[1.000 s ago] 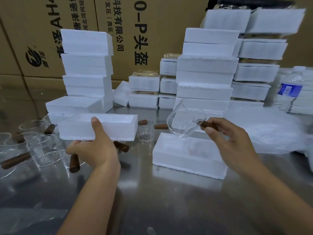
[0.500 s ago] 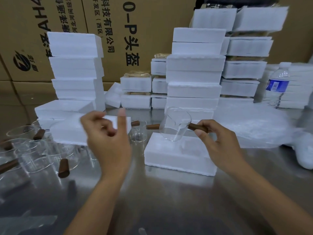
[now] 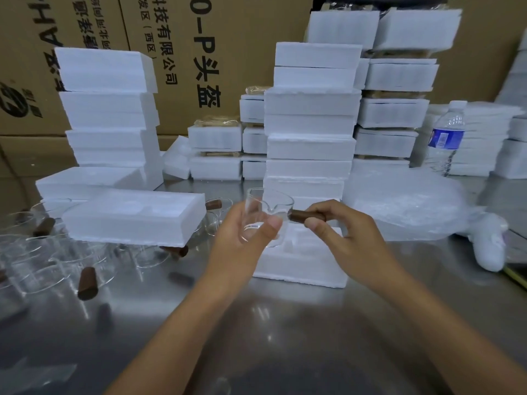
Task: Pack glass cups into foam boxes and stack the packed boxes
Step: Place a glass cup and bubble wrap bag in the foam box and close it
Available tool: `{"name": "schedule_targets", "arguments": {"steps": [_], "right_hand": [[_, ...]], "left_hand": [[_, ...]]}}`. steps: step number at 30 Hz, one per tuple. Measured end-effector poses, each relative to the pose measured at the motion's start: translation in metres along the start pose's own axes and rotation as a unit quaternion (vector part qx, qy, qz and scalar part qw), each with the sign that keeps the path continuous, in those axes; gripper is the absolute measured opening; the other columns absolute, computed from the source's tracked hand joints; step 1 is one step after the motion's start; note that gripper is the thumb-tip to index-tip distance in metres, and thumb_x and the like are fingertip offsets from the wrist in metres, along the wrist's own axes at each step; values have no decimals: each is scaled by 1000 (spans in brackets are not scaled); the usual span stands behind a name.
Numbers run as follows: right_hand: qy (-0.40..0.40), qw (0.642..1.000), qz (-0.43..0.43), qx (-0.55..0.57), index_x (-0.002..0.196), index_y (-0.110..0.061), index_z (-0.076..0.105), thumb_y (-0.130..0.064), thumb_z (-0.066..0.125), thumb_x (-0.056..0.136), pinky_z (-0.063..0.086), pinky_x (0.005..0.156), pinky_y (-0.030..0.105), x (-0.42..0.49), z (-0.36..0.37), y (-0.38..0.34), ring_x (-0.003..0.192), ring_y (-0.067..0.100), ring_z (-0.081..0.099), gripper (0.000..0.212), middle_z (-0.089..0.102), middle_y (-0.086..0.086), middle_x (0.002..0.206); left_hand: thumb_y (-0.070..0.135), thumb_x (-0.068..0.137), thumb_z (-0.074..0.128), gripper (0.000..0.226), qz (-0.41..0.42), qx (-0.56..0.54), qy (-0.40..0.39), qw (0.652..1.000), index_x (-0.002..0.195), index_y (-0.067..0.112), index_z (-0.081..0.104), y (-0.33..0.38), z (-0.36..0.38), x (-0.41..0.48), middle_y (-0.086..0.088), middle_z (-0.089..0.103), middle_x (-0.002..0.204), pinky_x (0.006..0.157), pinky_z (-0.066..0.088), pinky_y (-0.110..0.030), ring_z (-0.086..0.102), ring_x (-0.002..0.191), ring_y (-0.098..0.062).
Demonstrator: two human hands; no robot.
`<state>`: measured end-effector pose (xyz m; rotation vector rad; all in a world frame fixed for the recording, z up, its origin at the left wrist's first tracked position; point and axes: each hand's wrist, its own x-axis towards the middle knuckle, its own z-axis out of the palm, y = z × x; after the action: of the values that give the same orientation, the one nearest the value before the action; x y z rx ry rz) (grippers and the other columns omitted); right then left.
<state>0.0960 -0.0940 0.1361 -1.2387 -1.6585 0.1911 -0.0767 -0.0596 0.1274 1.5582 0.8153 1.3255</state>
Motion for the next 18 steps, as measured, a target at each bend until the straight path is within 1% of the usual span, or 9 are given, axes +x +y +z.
{"name": "schedule_targets", "arguments": {"steps": [3, 6, 7, 8, 10, 11, 13, 15, 18], "right_hand": [[34, 997, 55, 30, 92, -43, 61, -54, 49, 82, 40, 73, 3, 5, -9, 12, 90, -8, 59, 19, 67, -26, 89], [134, 982, 131, -22, 106, -34, 62, -30, 55, 93, 38, 74, 1, 4, -26, 45, 99, 5, 59, 15, 65, -14, 101], [154, 972, 163, -74, 114, -27, 61, -23, 55, 93, 38, 82, 5, 1, -33, 59, 106, 12, 57, 23, 64, -7, 108], [157, 958, 196, -137, 123, -21, 57, -18, 54, 93, 38, 93, 16, -3, -40, 71, 114, 18, 53, 30, 62, -1, 118], [140, 925, 256, -242, 134, -14, 49, -15, 50, 93, 31, 107, 38, -8, -51, 88, 128, 26, 41, 41, 52, 7, 136], [136, 911, 275, -274, 137, -12, 45, -15, 49, 93, 28, 109, 44, -7, -55, 94, 132, 28, 37, 45, 48, 10, 140], [116, 887, 305, -327, 141, -15, 40, -18, 45, 94, 23, 109, 48, -4, -59, 100, 133, 28, 35, 47, 48, 11, 140], [59, 860, 336, -378, 140, -20, 40, -26, 42, 95, 21, 108, 49, -1, -58, 103, 130, 28, 40, 45, 52, 8, 135], [18, 836, 344, -428, 130, -21, 52, -33, 46, 93, 27, 103, 45, -1, -56, 103, 123, 26, 46, 40, 57, 4, 128]], "left_hand": [[60, 58, 63, 65, -35, -63, 20, 997, 115, 27, 57, -2, -3, 1, 5, 69, 106, 74, 55, -17, 71, 86, -11], [66, 53, 62, 83, -65, -97, 51, 992, 121, 19, 58, -4, -10, 5, 0, 70, 107, 75, 57, -22, 71, 88, -15], [66, 51, 62, 84, -72, -101, 60, 990, 121, 18, 58, -5, -11, 7, 1, 71, 105, 74, 58, -24, 72, 87, -16], [66, 51, 62, 83, -78, -104, 67, 989, 119, 19, 59, -7, -11, 8, 3, 72, 101, 71, 57, -24, 72, 85, -16], [67, 50, 63, 76, -82, -107, 75, 988, 113, 23, 62, -9, -12, 9, 7, 74, 95, 65, 56, -22, 72, 82, -14], [67, 51, 63, 73, -80, -110, 79, 987, 110, 25, 62, -11, -12, 9, 8, 74, 94, 62, 55, -21, 72, 80, -14], [66, 51, 65, 71, -76, -120, 89, 986, 109, 26, 63, -12, -12, 10, 6, 74, 93, 59, 54, -20, 72, 79, -15], [66, 50, 65, 71, -71, -126, 92, 985, 109, 28, 63, -12, -13, 10, 5, 74, 94, 58, 54, -20, 72, 79, -15], [66, 50, 66, 70, -64, -131, 90, 985, 110, 28, 63, -11, -11, 10, 3, 74, 96, 59, 55, -20, 72, 81, -16]]}}
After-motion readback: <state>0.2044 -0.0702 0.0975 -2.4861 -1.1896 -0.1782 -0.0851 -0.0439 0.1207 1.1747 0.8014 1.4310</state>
